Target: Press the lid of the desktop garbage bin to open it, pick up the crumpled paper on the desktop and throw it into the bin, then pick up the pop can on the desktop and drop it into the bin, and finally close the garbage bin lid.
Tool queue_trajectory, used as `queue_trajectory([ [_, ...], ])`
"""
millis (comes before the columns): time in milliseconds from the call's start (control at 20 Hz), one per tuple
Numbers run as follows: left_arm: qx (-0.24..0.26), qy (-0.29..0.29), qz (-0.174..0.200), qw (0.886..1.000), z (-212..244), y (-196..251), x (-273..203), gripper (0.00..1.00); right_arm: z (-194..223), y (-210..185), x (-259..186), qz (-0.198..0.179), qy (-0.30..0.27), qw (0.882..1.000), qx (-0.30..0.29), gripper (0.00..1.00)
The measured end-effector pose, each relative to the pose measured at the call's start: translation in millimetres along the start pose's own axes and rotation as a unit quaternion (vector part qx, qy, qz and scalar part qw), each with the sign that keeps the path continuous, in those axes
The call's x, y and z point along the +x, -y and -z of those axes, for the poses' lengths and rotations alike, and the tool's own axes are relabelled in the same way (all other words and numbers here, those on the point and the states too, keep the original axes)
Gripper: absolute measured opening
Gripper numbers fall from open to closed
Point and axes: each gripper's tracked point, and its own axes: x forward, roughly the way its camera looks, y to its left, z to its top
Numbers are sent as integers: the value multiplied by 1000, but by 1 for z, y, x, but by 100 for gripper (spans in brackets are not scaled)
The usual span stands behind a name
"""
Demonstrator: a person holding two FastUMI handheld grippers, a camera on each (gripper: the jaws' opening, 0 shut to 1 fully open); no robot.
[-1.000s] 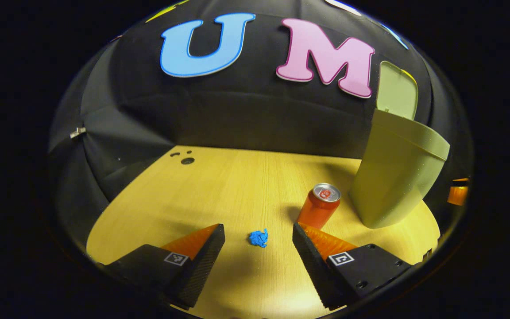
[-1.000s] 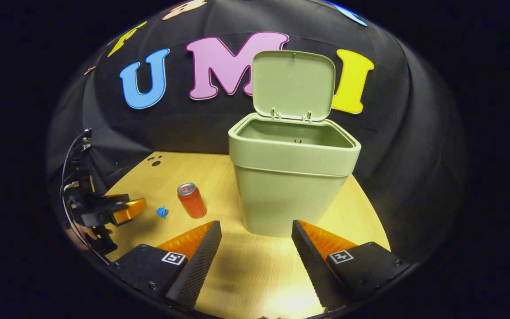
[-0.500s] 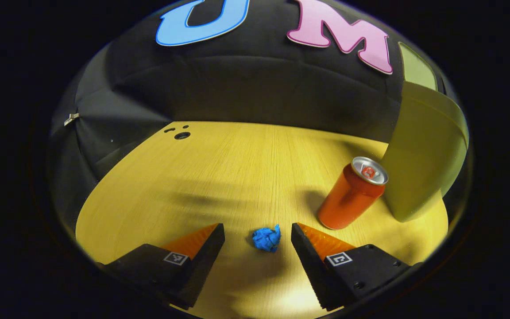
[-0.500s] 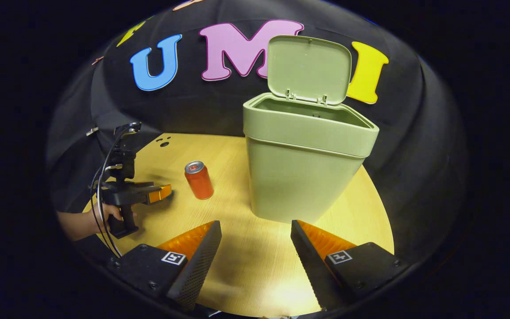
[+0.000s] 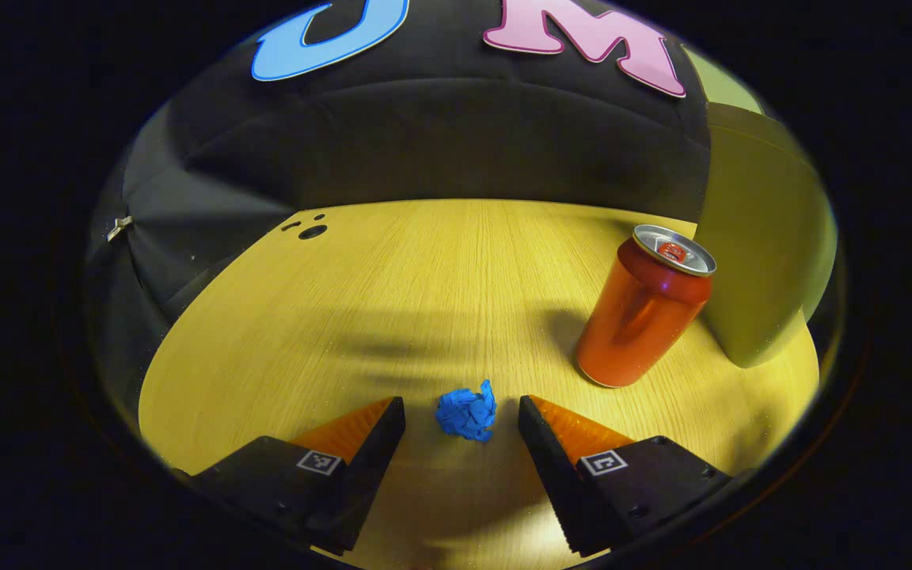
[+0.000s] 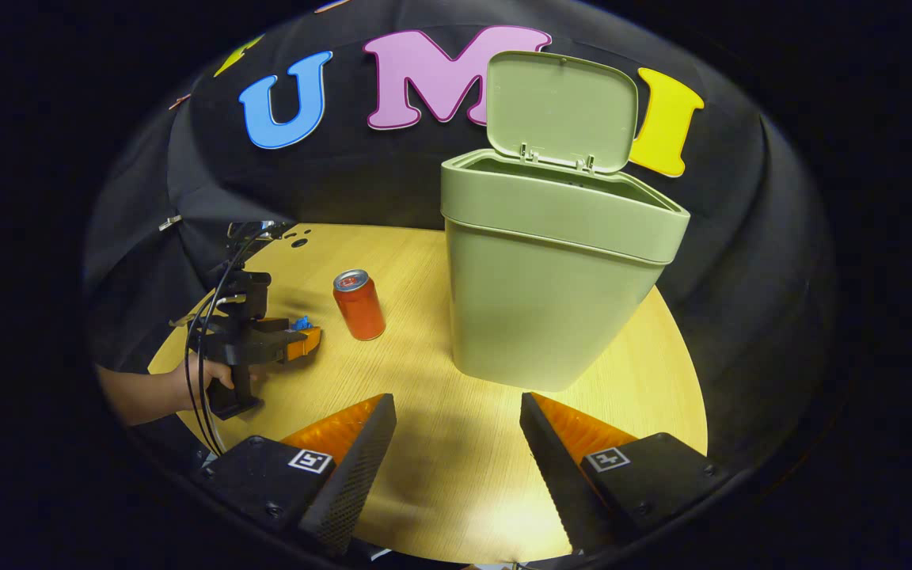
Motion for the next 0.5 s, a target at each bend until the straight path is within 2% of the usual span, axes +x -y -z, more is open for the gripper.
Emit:
queue_trajectory([
  [150, 4, -3, 10, 1000, 0, 5, 2, 88, 6, 0, 0, 0, -6, 1000, 3, 99],
  [250, 10, -5, 16, 1000, 0, 10, 3, 81, 6, 0, -1, -1, -4, 1000, 4, 100],
  [350, 13, -5, 19, 1000, 0, 11, 2, 65, 6, 0, -2, -1, -2, 1000, 7, 100],
  [400, 14, -6, 19, 1000, 1, 11, 2, 63, 7, -1, -2, -1, -2, 1000, 9, 100],
  [500, 16, -6, 18, 1000, 0, 11, 2, 48, 6, -2, -2, -4, 0, 1000, 15, 99],
])
